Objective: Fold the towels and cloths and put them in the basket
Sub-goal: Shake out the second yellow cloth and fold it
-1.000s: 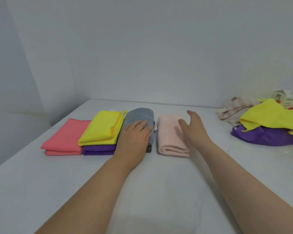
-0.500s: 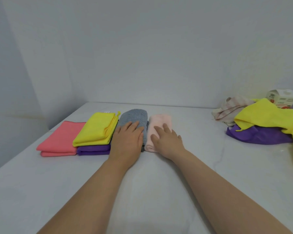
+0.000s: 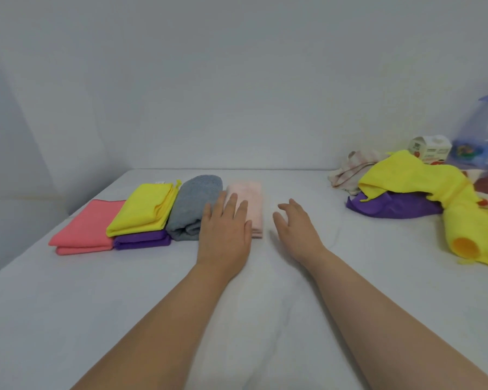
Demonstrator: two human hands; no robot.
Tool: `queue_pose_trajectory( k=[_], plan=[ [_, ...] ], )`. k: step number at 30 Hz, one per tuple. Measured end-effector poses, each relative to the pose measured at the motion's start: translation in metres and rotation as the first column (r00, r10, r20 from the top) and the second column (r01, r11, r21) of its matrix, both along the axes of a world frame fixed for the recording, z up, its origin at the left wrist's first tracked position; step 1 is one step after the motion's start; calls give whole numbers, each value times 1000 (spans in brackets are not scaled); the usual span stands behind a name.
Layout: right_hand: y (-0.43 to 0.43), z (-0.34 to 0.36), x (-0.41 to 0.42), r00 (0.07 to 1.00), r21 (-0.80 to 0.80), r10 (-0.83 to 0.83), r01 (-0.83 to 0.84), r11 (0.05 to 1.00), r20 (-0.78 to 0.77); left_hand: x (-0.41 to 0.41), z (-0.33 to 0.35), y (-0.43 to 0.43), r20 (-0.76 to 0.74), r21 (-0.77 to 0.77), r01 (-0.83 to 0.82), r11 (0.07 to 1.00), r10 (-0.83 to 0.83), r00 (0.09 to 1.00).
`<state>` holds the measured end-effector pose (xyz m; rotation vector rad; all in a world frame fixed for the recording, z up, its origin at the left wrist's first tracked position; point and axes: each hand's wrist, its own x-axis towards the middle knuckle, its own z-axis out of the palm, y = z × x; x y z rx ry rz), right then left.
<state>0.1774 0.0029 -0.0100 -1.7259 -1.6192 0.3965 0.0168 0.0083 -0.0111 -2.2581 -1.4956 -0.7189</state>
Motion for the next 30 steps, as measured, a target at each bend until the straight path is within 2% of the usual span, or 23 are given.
queue_pose_trajectory(
  k=[3,6,9,11,14,17,22,27,30],
  plan=[
    [-21,-2,29,998,46,-68,68,997,9,34,1,-16,54,-43,77,996,-75,996],
    [-42,-2,63,976,78,-137,126,989,169,69,1,-25,79,-133,165,977,-156,985],
    [-58,-4,104,863,101,-307,291,951,402,106,-1,-30,140,-277,234,932,-202,969],
    [-62,-3,125,778,80,-443,458,885,446,119,-5,-29,169,-425,243,872,-187,968],
    [-64,1,149,678,-20,-602,671,741,422,120,-9,-26,49,-532,183,827,-185,981],
    [-64,1,163,618,-89,-682,763,640,391,114,-7,-25,70,-533,207,820,-201,977],
    [-62,1,169,569,-85,-748,812,578,342,108,-5,-29,-104,-569,117,814,-213,972],
    [-69,5,175,533,-69,-806,842,535,256,102,-4,-31,-106,-590,119,799,-222,969],
    [-72,11,175,529,-170,-837,845,507,138,99,-4,-32,-92,-590,130,797,-226,970]
  ],
)
